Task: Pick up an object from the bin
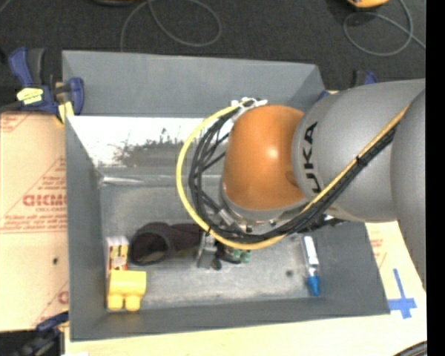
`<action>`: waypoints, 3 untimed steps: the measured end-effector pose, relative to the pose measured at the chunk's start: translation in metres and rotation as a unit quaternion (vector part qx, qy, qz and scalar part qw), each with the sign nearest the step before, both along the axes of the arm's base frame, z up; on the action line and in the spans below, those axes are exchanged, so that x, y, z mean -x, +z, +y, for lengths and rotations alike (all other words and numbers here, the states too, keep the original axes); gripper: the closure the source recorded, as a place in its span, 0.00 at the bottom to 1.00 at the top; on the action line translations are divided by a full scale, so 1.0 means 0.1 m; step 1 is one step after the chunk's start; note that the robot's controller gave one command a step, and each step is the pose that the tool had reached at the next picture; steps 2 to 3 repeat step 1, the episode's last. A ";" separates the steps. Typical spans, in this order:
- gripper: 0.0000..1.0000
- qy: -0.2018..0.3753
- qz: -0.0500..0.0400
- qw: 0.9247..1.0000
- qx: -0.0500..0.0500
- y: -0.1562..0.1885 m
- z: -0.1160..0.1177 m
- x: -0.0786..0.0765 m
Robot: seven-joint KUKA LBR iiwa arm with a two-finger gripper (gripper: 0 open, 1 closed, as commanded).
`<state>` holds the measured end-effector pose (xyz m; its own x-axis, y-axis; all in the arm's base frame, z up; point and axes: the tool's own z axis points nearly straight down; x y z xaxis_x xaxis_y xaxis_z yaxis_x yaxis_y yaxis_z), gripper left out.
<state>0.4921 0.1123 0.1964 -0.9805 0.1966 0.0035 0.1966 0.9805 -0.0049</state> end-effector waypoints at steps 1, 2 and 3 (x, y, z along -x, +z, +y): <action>1.00 0.002 -0.002 1.000 0.000 0.55 -0.01 0.10; 1.00 0.002 -0.002 1.000 0.000 0.55 -0.01 0.10; 1.00 0.002 -0.002 1.000 0.000 0.55 -0.01 0.10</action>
Offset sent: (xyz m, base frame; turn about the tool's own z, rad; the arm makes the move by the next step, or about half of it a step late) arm 0.0053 0.0035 0.1510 -0.0308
